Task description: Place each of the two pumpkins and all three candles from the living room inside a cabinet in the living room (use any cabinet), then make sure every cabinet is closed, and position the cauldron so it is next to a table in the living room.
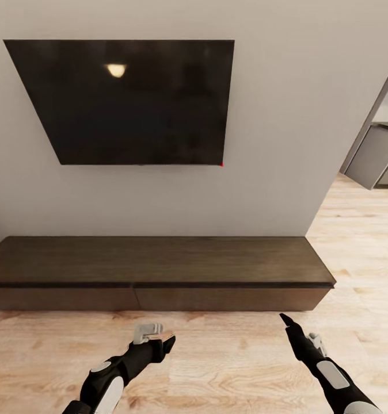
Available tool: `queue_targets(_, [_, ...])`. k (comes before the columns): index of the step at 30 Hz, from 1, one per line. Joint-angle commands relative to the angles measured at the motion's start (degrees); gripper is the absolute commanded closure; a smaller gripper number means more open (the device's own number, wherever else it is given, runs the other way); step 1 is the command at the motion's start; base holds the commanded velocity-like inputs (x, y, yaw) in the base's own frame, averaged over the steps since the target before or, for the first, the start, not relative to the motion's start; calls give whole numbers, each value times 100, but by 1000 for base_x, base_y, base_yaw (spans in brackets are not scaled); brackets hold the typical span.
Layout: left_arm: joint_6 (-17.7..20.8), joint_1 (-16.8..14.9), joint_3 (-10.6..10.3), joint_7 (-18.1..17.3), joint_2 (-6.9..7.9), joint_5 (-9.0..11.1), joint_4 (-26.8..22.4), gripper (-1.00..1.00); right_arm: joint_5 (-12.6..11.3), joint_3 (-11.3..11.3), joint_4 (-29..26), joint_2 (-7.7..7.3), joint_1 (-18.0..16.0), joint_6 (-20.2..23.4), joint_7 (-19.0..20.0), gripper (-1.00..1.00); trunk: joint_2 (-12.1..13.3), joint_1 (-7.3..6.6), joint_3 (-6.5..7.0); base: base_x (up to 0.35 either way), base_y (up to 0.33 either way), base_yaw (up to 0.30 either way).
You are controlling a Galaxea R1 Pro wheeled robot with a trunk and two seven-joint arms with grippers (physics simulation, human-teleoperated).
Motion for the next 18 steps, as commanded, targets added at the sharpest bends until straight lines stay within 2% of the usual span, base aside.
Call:
queue_targets(1, [198, -5, -6, -45, 5, 87, -48, -100, -52, -44, -1, -4, -6, 58, 29, -100, -45, 23, -24, 0, 0, 0])
queue_targets(2, [371, -12, -2, -101, 3, 130, -80, -100, -59, -49, -1, -9, -7, 61, 39, -100, -85, 45, -41, 0, 0, 0])
queue_targets(3, [715, -42, 3, -187, 0, 223, -129, -100, -69, -56, -1, -20, -9, 65, 56, -100, -125, 67, -59, 0, 0, 0])
queue_targets(5, [1047, -112, 6, -244, -2, 335, -152, -100, -75, -60, 0, -25, -10, 68, 67, -100, -205, 110, -95, 0, 0, 0])
queue_targets(6, [1350, -232, 13, -280, -1, 491, -165, -100, -79, -63, 3, -27, -11, 70, 75, -100, -245, 132, -113, 0, 0, 0])
queue_targets(7, [1490, -298, 27, -291, 0, 586, -168, -100, -80, -64, 4, -27, -11, 71, 77, -100, -285, 154, -131, 0, 0, 0])
queue_targets(8, [1746, -418, 83, -307, 2, 786, -169, -100, -82, -66, 5, -28, -11, 72, 81, -100, -325, 176, -149, 0, 0, 0])
queue_targets(10, [2115, -564, 198, -321, -1, 1042, -170, -100, -84, -67, 6, -33, -12, 73, 84, -100, -406, 220, -185, 0, 0, 0])
queue_targets(14, [2913, -974, 395, -335, -4, 1322, -171, -100, -85, -68, 5, -34, -12, 73, 86, -100, -566, 308, -257, 0, 0, 0])
queue_targets(16, [3067, -1107, 467, -338, -4, 1434, -171, -100, -85, -68, 6, -32, -12, 74, 87, -100, -646, 352, -293, 0, 0, 0])
queue_targets(18, [3145, -1327, 576, -341, 5, 1700, -171, -100, -85, -68, 5, -31, -12, 74, 91, -100, -726, 396, -329, 0, 0, 0])
